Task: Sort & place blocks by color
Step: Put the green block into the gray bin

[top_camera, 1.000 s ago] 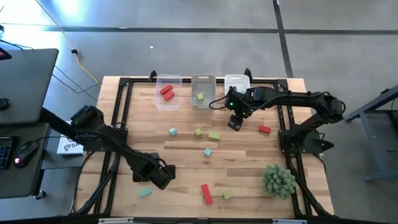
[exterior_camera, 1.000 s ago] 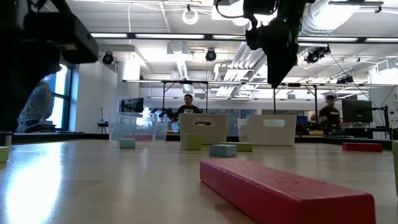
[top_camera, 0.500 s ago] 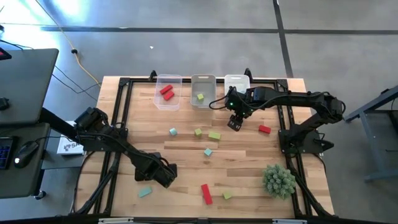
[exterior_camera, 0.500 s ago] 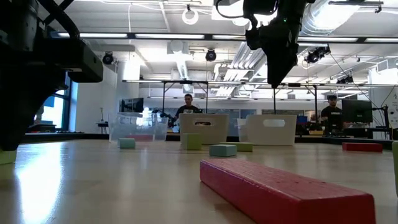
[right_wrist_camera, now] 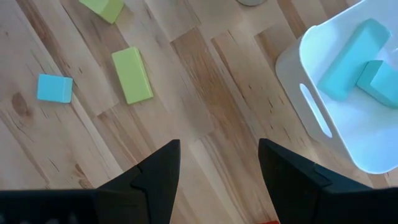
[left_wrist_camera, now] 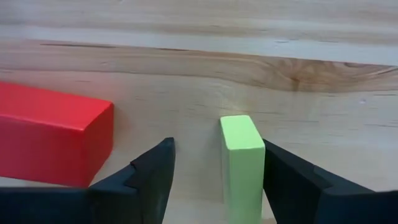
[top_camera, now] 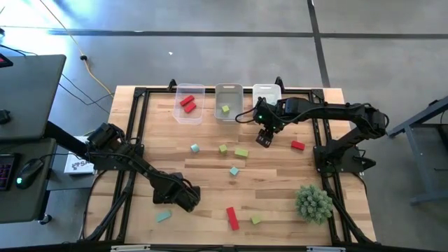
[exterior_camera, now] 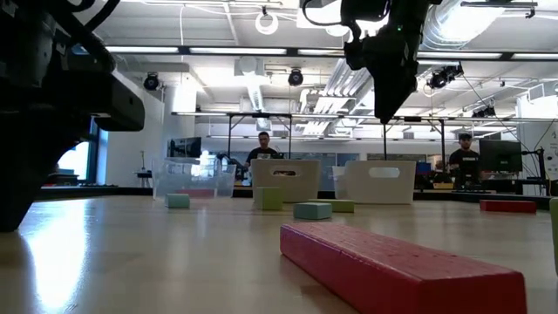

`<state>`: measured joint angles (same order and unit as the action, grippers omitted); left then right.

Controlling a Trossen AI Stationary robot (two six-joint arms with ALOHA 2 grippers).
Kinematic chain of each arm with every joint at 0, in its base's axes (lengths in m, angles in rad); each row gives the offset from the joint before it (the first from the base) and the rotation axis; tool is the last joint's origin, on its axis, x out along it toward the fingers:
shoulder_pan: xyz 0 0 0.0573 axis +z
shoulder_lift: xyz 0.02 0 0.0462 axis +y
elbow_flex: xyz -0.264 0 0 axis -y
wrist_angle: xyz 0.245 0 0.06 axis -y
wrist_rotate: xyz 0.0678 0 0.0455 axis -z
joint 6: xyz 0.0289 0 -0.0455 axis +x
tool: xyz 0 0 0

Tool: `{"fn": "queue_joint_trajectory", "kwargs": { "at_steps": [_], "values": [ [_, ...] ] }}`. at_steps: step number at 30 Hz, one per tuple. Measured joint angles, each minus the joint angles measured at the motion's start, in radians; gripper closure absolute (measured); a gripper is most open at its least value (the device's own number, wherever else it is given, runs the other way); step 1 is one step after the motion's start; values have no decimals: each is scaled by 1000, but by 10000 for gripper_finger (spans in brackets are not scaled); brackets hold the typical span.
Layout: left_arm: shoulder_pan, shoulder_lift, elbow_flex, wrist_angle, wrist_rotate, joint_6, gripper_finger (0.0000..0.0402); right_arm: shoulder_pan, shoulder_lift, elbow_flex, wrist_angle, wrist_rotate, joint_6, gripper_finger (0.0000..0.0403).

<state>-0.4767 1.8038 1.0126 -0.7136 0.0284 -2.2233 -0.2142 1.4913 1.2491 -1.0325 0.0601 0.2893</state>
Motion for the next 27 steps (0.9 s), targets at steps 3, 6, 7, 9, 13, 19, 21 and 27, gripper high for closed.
{"fn": "queue_joint_trajectory", "kwargs": {
  "at_steps": [3,6,7,9,13,19,21,27],
  "values": [
    [0,1,0,2,-1,21,204,0,0,0,3,0,8,199],
    [0,2,0,5,-3,43,230,0,0,0,5,0,22,199],
    [0,2,0,7,-5,55,240,0,0,0,5,0,23,199],
    [0,3,0,11,-7,81,264,0,0,0,5,0,24,199],
    [0,3,0,15,-17,124,312,0,0,0,5,0,26,199],
    [0,3,-1,11,-20,205,367,0,0,0,5,0,27,199],
    [0,3,-1,11,-26,235,367,0,0,0,5,0,27,199],
    [-3,-24,-5,22,-71,314,367,0,0,0,6,-7,77,199]
  ]
}}
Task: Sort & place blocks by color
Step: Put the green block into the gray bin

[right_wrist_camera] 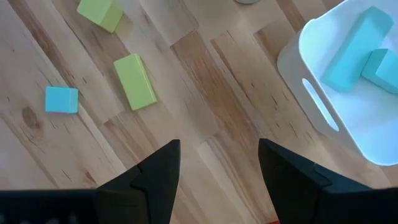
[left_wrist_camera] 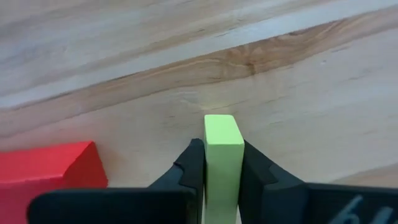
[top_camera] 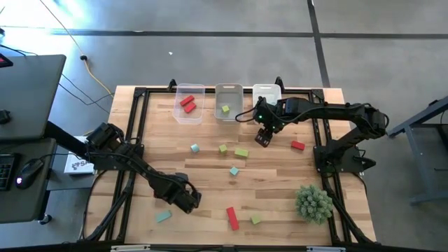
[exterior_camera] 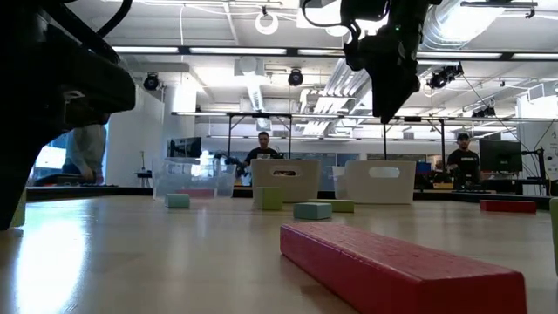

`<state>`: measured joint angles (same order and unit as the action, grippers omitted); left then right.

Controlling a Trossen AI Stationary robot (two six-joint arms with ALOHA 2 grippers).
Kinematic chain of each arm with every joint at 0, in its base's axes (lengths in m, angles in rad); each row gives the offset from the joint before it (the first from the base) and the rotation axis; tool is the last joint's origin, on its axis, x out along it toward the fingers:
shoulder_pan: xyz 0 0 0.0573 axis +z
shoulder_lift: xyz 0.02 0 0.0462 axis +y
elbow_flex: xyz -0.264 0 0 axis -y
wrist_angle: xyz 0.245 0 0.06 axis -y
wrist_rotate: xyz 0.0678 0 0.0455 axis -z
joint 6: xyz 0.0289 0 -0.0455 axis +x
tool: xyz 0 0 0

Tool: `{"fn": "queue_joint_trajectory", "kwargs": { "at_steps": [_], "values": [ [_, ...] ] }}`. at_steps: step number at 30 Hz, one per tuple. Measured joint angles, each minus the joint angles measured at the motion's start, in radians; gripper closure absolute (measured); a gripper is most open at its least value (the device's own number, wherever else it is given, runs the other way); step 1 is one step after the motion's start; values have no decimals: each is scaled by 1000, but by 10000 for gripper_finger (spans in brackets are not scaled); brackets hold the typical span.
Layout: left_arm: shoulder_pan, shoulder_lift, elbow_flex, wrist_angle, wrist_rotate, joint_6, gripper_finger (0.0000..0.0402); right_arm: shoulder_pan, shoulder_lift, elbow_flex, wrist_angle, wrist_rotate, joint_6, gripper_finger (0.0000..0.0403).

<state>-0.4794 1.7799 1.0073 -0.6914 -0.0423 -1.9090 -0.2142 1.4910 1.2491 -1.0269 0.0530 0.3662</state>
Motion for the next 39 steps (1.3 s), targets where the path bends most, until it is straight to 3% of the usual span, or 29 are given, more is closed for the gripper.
{"fn": "queue_joint_trajectory", "kwargs": {
  "at_steps": [10,19,31,39],
  "values": [
    [12,-82,0,15,-107,145,367,0,0,0,0,0,83,199],
    [104,-189,1,30,-192,372,367,0,0,0,0,0,108,199],
    [397,-281,1,84,-207,768,368,-16,0,0,61,26,63,199],
    [652,-281,2,238,-75,1013,368,-53,0,0,201,-2,-29,199]
  ]
}}
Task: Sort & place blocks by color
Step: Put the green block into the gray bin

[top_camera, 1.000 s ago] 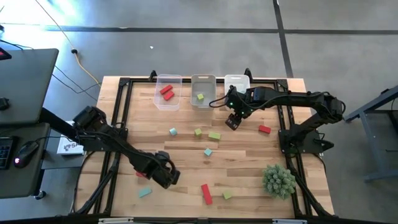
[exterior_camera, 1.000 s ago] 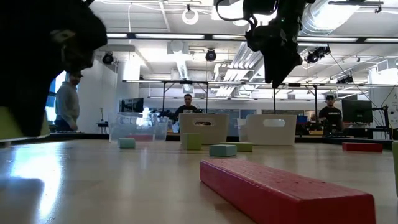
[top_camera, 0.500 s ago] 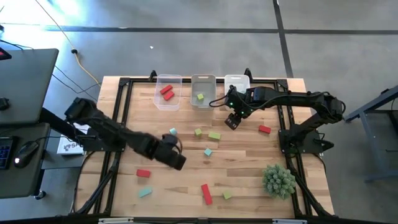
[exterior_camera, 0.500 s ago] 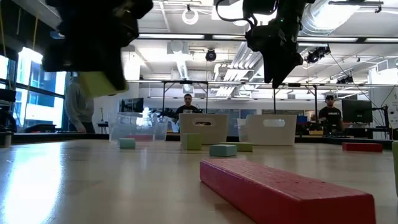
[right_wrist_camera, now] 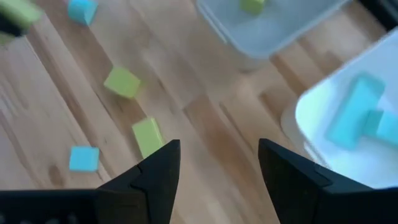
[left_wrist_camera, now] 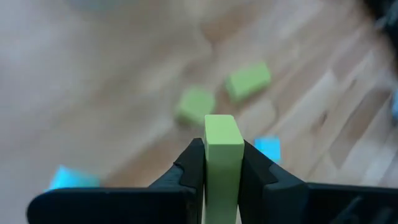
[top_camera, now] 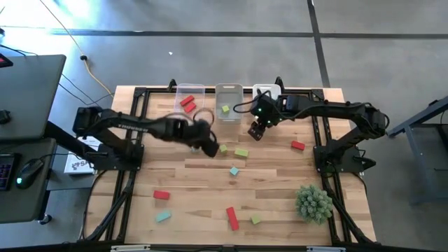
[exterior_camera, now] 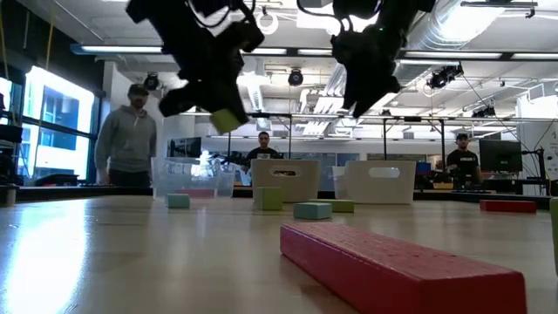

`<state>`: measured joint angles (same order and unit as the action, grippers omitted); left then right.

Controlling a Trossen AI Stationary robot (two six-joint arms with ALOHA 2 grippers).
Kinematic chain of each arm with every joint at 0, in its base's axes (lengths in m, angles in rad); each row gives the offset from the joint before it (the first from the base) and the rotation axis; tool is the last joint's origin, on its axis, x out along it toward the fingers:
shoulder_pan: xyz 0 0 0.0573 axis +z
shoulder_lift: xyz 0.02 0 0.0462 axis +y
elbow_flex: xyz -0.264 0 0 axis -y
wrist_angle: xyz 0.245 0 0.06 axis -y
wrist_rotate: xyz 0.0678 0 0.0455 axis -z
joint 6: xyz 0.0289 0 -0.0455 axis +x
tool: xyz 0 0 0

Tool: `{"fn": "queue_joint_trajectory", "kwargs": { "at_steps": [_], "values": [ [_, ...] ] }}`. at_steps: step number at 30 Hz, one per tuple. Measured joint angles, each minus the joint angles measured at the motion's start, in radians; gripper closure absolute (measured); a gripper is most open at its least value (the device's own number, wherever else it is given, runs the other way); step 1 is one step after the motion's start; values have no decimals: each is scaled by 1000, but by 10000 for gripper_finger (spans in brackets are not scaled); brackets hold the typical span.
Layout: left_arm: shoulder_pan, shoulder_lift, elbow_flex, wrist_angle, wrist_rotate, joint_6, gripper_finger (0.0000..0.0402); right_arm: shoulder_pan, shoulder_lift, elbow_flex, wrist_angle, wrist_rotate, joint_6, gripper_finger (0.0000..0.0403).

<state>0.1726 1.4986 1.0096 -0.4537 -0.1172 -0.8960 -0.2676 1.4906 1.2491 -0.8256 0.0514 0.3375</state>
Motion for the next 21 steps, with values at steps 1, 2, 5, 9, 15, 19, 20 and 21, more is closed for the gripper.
{"fn": "queue_joint_trajectory", "kwargs": {
  "at_steps": [1,2,5,9,15,19,20,21],
  "values": [
    [33,0,0,26,11,23,368,-6,0,0,11,0,-5,199],
    [66,0,0,49,25,45,368,-14,0,0,27,0,-6,199],
    [160,0,0,111,74,104,368,-34,0,0,71,0,-13,199],
    [264,0,0,174,127,166,368,-55,0,0,141,-1,-28,199],
    [380,0,0,257,216,228,368,-77,0,0,230,-1,-27,199],
    [437,1,0,322,278,277,368,-86,0,0,276,2,-25,199],
    [450,1,0,340,291,287,368,-86,0,0,288,4,-24,199],
    [464,1,0,362,312,301,368,-87,0,0,299,6,-17,199]
  ]
}}
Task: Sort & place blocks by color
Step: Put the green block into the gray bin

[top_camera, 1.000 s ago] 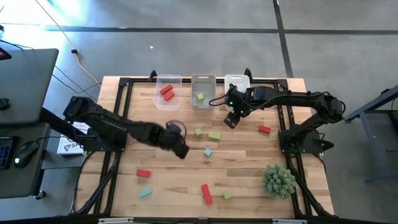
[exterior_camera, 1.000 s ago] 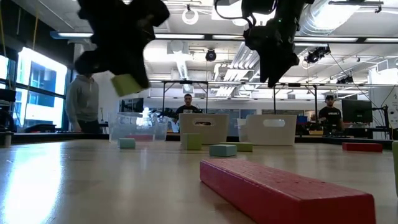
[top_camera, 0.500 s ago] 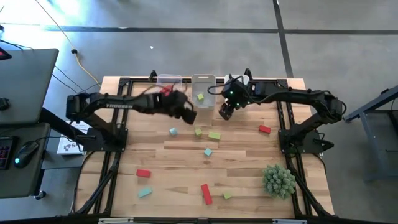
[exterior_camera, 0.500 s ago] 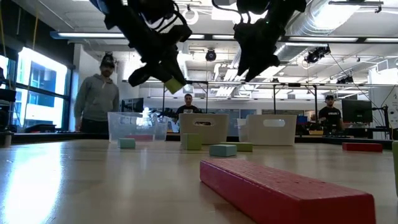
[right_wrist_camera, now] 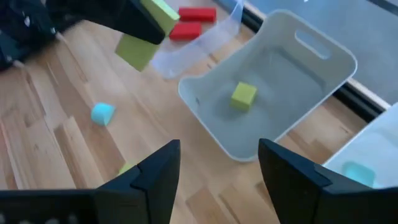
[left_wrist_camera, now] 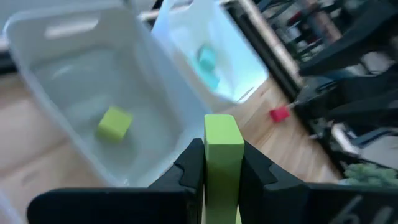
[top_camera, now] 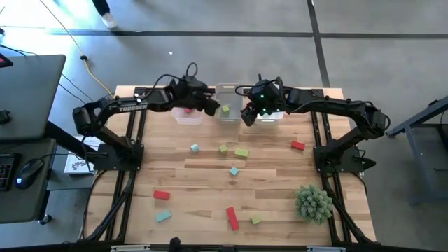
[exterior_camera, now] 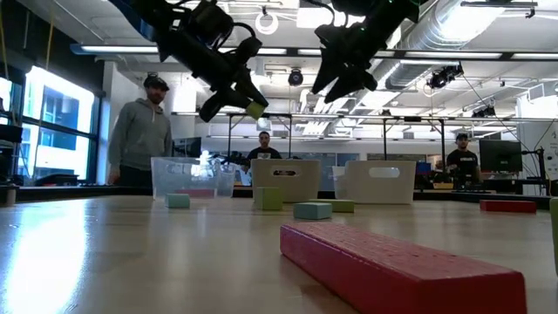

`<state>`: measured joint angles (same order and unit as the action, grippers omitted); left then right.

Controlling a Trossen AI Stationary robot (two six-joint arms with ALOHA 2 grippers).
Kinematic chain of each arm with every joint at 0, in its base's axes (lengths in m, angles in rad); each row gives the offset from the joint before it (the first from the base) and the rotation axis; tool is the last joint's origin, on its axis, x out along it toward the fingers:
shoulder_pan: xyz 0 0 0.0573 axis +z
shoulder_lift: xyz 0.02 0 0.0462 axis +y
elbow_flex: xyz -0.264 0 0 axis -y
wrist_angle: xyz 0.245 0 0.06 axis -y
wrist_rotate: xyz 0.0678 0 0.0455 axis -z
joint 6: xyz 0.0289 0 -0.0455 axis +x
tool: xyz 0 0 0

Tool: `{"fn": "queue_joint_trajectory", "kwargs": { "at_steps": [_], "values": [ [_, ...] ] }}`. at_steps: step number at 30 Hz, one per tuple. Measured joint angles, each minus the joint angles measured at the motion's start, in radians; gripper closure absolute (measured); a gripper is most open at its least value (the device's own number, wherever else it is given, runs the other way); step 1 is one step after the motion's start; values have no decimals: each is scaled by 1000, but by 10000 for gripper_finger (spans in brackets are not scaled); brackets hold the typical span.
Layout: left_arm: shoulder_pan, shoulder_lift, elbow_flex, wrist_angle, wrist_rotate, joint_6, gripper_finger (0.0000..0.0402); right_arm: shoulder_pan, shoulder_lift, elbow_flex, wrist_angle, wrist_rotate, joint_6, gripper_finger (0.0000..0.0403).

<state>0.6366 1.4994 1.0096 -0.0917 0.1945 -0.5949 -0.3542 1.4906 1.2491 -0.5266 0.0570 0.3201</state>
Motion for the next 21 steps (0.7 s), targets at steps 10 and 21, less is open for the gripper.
{"fn": "queue_joint_trajectory", "kwargs": {
  "at_steps": [10,21],
  "values": [
    [123,0,3,95,126,116,366,0,0,0,95,14,154,199],
    [164,40,100,88,127,309,367,0,0,0,98,97,308,199]
  ]
}}
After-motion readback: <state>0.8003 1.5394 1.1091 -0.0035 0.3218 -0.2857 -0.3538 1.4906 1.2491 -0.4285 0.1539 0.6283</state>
